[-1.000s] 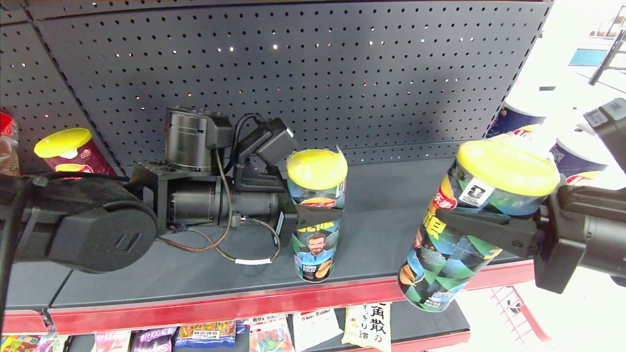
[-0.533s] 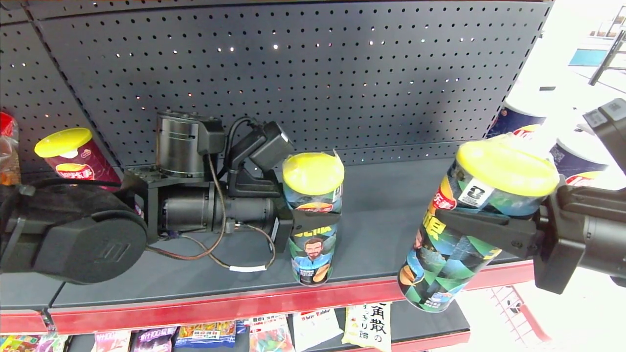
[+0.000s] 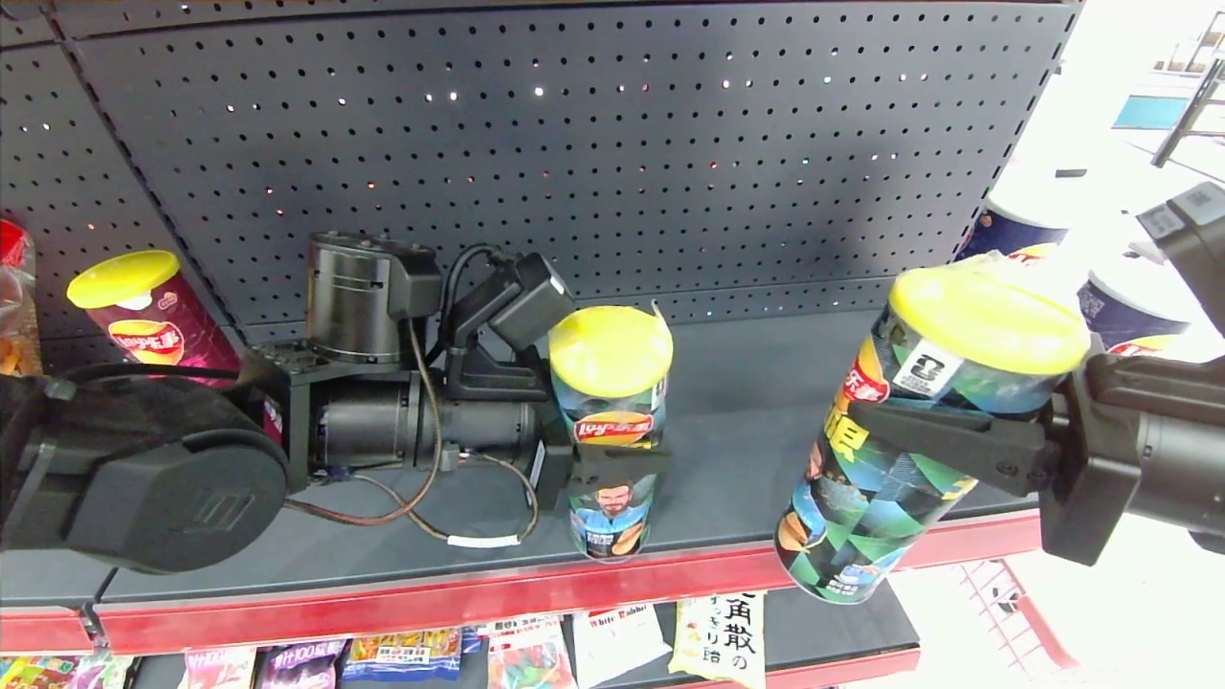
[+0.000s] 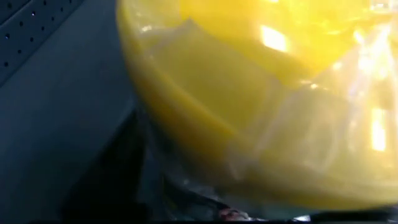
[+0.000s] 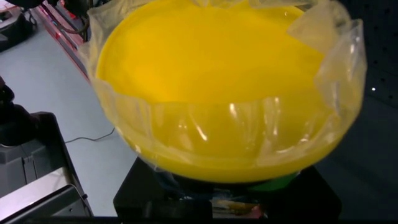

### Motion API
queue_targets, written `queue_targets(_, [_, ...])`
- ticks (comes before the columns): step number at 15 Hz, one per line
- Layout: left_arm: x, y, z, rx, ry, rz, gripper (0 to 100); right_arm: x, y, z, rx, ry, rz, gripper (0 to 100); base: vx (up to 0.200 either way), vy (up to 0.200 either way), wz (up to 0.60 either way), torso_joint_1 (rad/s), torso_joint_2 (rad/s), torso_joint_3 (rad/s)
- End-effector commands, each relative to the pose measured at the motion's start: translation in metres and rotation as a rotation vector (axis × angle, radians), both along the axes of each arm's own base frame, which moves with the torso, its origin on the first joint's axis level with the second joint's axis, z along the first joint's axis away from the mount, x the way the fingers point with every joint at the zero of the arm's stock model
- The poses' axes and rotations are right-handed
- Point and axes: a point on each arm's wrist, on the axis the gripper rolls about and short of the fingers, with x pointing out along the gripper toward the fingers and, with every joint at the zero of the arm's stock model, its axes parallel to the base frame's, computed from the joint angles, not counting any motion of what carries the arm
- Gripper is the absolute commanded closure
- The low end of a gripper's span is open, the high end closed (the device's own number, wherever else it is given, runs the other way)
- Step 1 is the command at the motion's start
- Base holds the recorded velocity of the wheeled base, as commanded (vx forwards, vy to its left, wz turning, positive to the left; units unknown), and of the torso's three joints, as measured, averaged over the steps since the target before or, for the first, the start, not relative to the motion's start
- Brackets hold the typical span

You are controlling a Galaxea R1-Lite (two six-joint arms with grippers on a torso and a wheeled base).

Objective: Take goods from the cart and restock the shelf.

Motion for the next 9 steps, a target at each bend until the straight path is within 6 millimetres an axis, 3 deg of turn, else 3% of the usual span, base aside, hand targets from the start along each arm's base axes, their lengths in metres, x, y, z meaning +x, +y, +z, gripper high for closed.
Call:
queue_targets(1, [-0.003, 0.002, -0.002, 0.003, 0.005, 0.001, 0, 0.007, 0.005, 0.003, -0.001, 0.000, 0.001, 100, 0.000, 0.000, 0.00, 0.000, 0.00, 0.000])
queue_targets(5, [-0.019, 0.017, -0.008, 0.014, 0.021, 0.012, 0, 0.032, 0.021, 0.008, -0.005, 0.001, 0.008, 100, 0.000, 0.000, 0.00, 0.000, 0.00, 0.000])
queue_targets(9, [-0.043, 0.053, -0.014, 0.016, 0.031, 0.079, 0, 0.069, 0.045, 0.003, -0.031, 0.018, 0.012, 100, 0.000, 0.000, 0.00, 0.000, 0.00, 0.000])
